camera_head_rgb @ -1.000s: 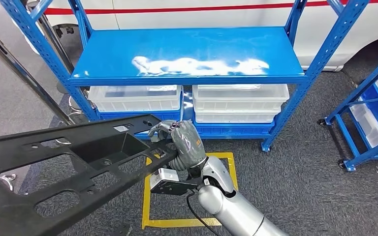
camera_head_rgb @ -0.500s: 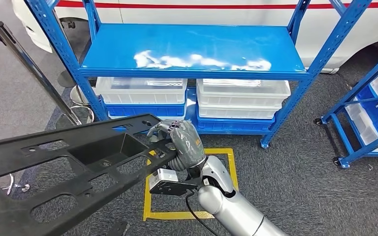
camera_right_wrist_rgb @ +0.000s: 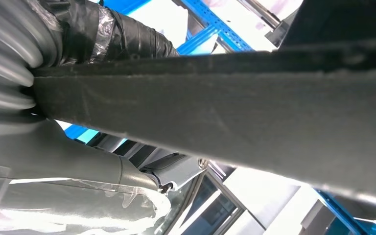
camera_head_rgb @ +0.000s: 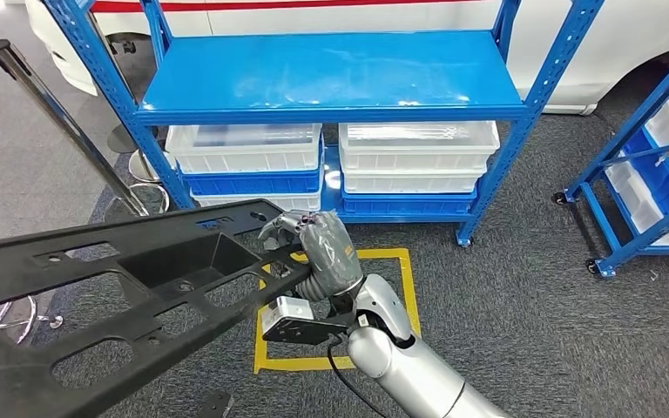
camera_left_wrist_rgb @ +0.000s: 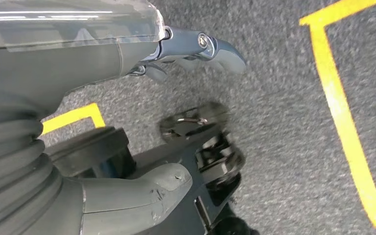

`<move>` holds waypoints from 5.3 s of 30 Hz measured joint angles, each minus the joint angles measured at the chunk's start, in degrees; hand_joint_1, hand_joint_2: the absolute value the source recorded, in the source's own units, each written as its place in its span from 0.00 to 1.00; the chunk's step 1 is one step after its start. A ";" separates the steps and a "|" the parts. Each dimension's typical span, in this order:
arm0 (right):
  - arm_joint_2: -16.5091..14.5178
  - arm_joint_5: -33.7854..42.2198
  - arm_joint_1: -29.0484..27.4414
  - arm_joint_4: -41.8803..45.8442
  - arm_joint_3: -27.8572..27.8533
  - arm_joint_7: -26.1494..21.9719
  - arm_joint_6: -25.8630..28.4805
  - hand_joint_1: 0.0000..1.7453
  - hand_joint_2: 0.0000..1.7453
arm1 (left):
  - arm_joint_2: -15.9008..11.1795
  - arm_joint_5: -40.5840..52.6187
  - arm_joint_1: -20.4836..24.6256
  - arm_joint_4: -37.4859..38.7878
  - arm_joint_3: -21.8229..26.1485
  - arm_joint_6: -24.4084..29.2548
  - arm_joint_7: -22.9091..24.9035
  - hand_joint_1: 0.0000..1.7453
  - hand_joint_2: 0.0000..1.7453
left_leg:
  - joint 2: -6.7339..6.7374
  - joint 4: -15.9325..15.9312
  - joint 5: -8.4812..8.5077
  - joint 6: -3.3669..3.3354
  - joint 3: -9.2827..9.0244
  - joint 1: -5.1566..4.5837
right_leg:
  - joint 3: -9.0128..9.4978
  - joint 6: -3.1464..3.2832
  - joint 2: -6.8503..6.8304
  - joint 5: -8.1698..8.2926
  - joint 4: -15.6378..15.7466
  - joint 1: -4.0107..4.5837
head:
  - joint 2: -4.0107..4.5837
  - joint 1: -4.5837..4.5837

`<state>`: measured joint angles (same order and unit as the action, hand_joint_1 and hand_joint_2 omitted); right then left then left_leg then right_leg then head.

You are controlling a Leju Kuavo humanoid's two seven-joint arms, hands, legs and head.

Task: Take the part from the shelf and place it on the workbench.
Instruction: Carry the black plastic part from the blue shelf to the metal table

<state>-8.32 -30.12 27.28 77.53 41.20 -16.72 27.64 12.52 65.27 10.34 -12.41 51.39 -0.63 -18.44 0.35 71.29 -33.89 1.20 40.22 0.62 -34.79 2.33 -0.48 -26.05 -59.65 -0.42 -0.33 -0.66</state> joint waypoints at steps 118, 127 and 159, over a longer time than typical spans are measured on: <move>1.04 5.82 -2.61 1.66 0.10 -5.46 -0.69 1.00 1.00 | -0.69 -1.02 -0.32 0.11 -2.81 -0.08 -0.68 0.00 1.00 | 4.03 -12.18 6.48 -1.01 -7.19 -0.42 | 0.24 -2.03 -1.77 -1.50 -0.48 -0.01 | 0.00 0.04; 1.51 5.45 -4.12 2.77 -0.10 -5.99 -0.14 1.00 1.00 | -1.50 -1.18 -0.72 0.11 -2.86 0.05 -0.11 0.00 1.00 | -0.91 -3.14 2.97 -0.78 -4.28 0.03 | -0.45 -0.79 3.50 -0.65 -0.69 -0.01 | 0.00 0.04; 1.20 4.10 -5.39 6.10 -0.45 -5.72 -1.13 1.00 1.00 | -3.08 -3.27 -1.93 0.11 -3.17 0.69 -1.69 0.00 1.00 | -2.92 -8.36 4.44 -0.85 -7.04 0.32 | -0.92 -0.88 5.22 0.49 -0.27 0.19 | 0.00 0.05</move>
<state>-7.11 -26.02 21.89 83.62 40.75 -22.44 26.51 9.45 62.00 8.41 -12.31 48.22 0.06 -20.13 -2.58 62.93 -29.45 0.36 33.18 0.94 -35.70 1.44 4.74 -25.56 -59.92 -0.24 -0.33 -0.60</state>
